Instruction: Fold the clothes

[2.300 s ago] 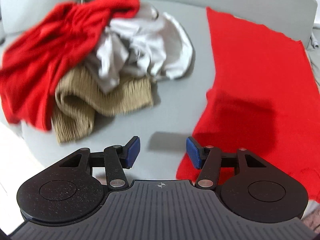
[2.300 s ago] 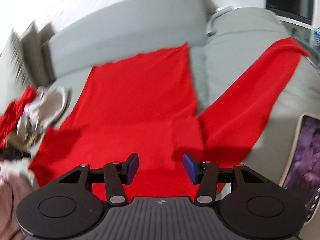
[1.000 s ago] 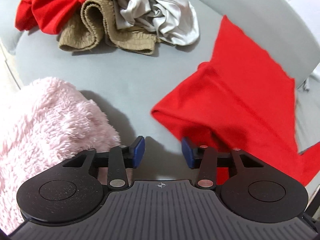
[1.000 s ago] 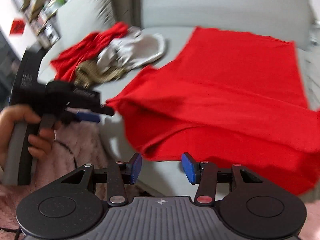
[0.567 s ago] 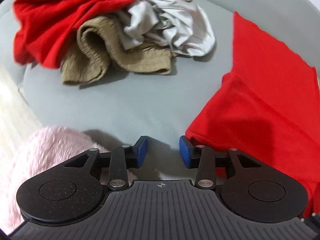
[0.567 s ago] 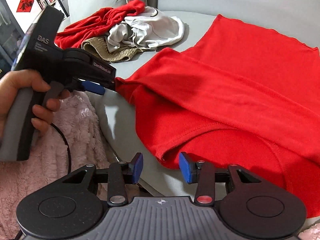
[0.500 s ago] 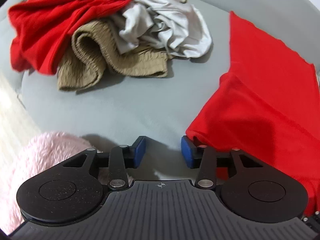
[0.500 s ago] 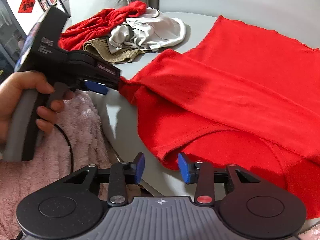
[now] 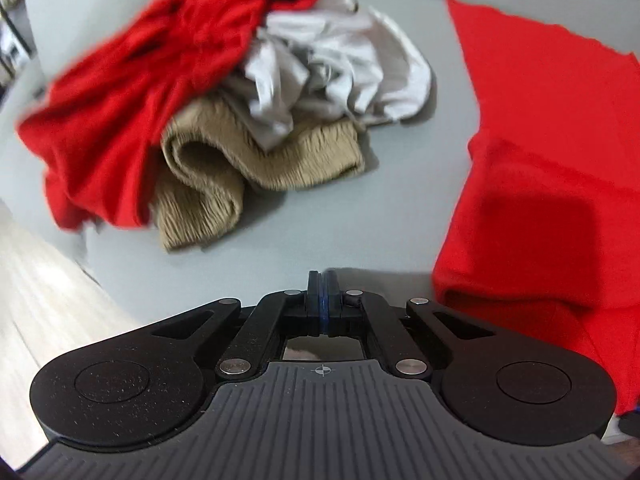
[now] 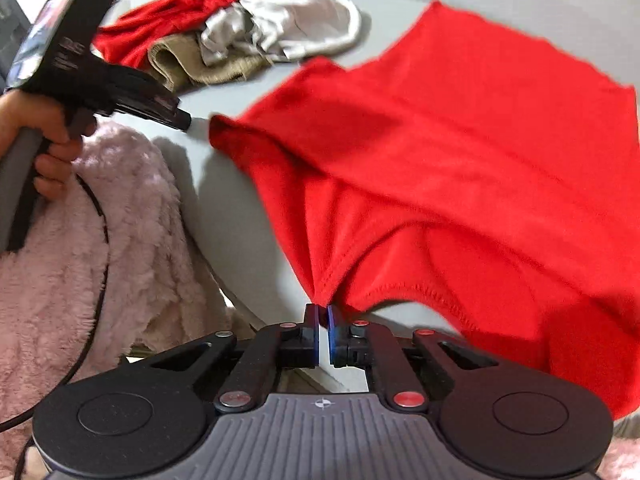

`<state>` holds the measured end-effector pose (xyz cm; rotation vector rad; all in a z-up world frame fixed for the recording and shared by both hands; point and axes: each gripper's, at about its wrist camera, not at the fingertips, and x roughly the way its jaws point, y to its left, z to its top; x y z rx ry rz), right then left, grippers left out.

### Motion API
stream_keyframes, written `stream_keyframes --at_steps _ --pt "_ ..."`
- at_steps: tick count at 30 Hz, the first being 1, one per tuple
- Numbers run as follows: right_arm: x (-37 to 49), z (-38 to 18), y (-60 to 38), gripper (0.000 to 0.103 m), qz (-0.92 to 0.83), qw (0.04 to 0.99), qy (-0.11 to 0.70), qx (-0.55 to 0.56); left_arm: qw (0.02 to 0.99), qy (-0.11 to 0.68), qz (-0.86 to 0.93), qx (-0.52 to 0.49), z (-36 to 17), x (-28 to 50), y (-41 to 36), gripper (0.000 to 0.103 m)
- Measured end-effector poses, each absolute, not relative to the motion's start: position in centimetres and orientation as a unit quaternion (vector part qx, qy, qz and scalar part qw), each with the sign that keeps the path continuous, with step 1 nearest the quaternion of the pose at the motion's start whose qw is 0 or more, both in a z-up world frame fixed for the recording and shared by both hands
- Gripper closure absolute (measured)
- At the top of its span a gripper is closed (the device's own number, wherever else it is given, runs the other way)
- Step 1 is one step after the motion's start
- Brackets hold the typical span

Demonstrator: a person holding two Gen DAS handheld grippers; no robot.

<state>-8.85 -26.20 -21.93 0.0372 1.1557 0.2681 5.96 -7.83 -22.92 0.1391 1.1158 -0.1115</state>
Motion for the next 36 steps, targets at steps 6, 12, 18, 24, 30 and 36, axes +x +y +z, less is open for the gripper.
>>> stream_keyframes --at_steps 6,12,18,24,30,36 --pt "-9.6 -21.1 -26.5 0.062 0.127 0.830 0.541 0.045 0.851 0.514 -0.101 0.013 -22.2 5.2 -8.0 0.047" --pt "-10.6 -20.2 -26.7 0.062 0.116 0.842 0.524 0.051 0.827 0.550 -0.085 -0.082 -23.2 6.2 -7.2 0.048" --pt "-10.9 -20.1 -27.9 0.059 0.102 0.847 0.515 0.083 0.828 0.538 -0.063 -0.146 -21.6 5.3 -5.6 0.046" --pt "-10.6 -20.5 -28.3 0.058 0.093 0.844 0.517 0.103 0.809 0.569 -0.061 -0.131 -22.2 6.3 -6.7 0.040" --pt "-10.9 -20.5 -28.6 0.058 0.088 0.845 0.516 0.109 0.776 0.593 -0.076 -0.199 -22.5 7.3 -6.5 0.041" --pt "-10.8 -20.6 -28.6 0.058 0.086 0.844 0.517 0.111 0.770 0.602 -0.076 -0.195 -23.5 7.3 -7.2 0.068"
